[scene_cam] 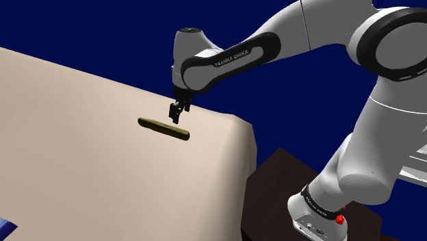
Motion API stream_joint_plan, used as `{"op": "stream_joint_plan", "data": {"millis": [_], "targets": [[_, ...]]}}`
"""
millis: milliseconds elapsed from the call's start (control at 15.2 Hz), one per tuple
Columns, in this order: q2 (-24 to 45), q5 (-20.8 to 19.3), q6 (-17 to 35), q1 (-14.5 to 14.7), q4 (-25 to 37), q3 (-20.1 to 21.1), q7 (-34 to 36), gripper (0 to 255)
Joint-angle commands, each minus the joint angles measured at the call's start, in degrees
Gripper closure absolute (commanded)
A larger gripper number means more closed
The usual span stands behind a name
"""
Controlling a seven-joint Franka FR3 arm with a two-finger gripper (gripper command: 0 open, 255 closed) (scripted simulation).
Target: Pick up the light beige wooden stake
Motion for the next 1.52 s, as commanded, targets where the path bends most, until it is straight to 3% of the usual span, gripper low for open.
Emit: {"op": "stream_joint_plan", "data": {"millis": [0,330,990,1056,1452], "targets": [[4.18,-1.66,0.87,0.88,3.56,0.18,-0.14,0],[14.61,-5.52,2.06,3.7,13.25,0.17,-0.59,0],[17.98,-6.63,6.4,4.17,12.22,-0.55,0.25,0],[17.95,-6.62,6.38,4.17,12.2,-0.54,0.25,255],[17.93,-6.62,6.39,4.16,12.17,-0.54,0.24,255]]}}
